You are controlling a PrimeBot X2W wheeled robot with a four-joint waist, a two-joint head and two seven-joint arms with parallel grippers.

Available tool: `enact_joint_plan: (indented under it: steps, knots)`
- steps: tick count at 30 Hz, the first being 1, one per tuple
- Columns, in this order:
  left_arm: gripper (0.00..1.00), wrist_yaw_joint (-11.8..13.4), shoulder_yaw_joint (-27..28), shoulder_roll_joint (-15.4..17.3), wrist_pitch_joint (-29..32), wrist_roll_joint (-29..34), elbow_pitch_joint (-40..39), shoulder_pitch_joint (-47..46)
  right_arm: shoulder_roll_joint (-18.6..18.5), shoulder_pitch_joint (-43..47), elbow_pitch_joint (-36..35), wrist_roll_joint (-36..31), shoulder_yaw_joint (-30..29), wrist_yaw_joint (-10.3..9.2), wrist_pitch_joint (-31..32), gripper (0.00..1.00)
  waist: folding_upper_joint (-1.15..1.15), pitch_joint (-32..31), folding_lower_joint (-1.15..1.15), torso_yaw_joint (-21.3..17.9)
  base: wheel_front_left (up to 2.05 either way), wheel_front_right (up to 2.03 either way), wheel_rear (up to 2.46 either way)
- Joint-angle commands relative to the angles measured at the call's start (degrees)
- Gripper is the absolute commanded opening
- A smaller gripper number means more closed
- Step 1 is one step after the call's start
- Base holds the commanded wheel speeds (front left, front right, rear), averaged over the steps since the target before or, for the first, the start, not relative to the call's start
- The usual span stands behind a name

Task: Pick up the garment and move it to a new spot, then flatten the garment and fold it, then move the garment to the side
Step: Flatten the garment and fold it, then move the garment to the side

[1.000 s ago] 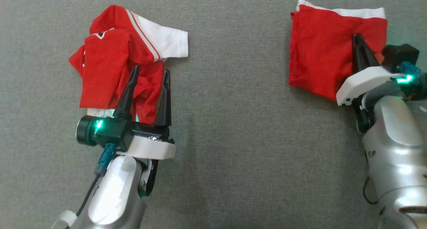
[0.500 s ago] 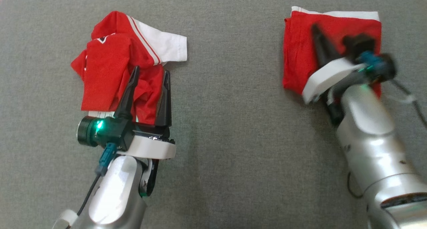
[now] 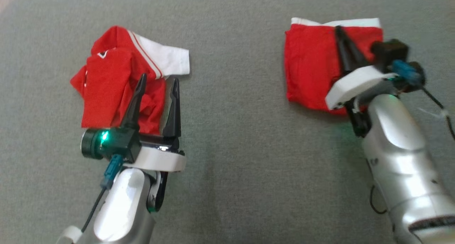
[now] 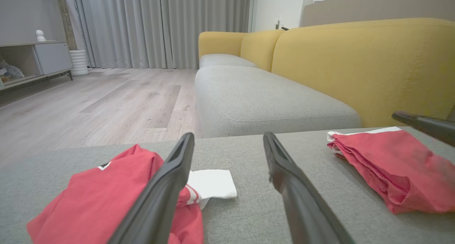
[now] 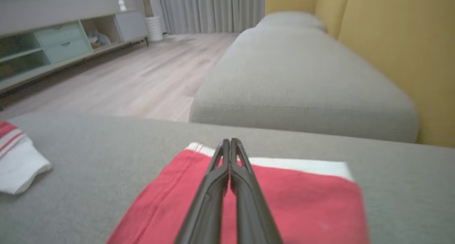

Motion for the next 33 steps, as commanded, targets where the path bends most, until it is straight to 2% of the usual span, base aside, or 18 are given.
enact_joint_plan:
  steps: [1, 8, 17, 18, 19, 20, 26, 33]
  knots:
    - [1.0, 0.31, 2.14, 0.49, -0.29, -0.25, -1.34, 0.04, 0.37, 1.95, -3.52, -0.39, -0.33, -0.04, -0.75, 0.0, 0.0, -1.57, 0.0, -0.9, 0.0, 0.0, 0.0]
    - [1.0, 0.28, 3.04, 0.49, -0.29, -0.3, -0.66, 2.31, -0.19, 14.16, -16.76, -2.31, -7.04, -0.04, -0.77, 0.0, 0.0, -5.99, 0.0, -3.21, 0.0, 0.0, 0.0]
    - [1.0, 0.3, 3.47, 0.49, -0.29, -0.6, -0.21, 6.88, 1.06, 27.43, -26.75, -2.82, -9.99, -0.04, -0.78, 0.0, 0.0, -9.75, 0.0, -5.59, 0.0, 0.0, 0.0]
    - [1.0, 0.31, 3.45, 0.49, -0.29, -0.64, -0.14, 7.32, 1.13, 28.41, -27.39, -2.72, -10.13, -0.04, -0.78, 0.25, 0.0, -9.94, 0.0, -5.72, 0.0, 0.0, 0.0]
    - [1.0, 0.33, 3.43, 0.49, -0.29, -0.69, -0.09, 7.67, 1.18, 29.25, -27.9, -2.75, -10.2, -0.04, -0.78, 0.91, 0.0, -10.06, 0.0, -5.8, 0.0, 0.0, 0.0]
    - [1.0, 0.37, 3.46, 0.49, -0.29, -0.79, -0.08, 7.94, 1.22, 29.89, -28.27, -2.77, -10.37, -0.04, -0.78, 1.0, 0.0, -10.14, 0.0, -5.88, 0.0, 0.0, 0.0]
    - [1.0, 0.37, 2.83, 0.49, -0.29, -1.03, 0.0, 8.2, 1.27, 30.57, -29.37, -2.03, -9.89, -0.04, -0.69, 1.0, 0.0, -10.05, 0.0, -5.58, 0.0, 0.0, 0.0]
    - [1.0, 0.21, 1.95, 0.49, -0.29, -0.51, -0.66, 6.21, 1.28, 25.54, -28.32, -1.94, -12.43, -0.04, 2.77, 1.0, 0.0, -6.94, 0.0, -3.92, 0.0, 0.0, 0.0]
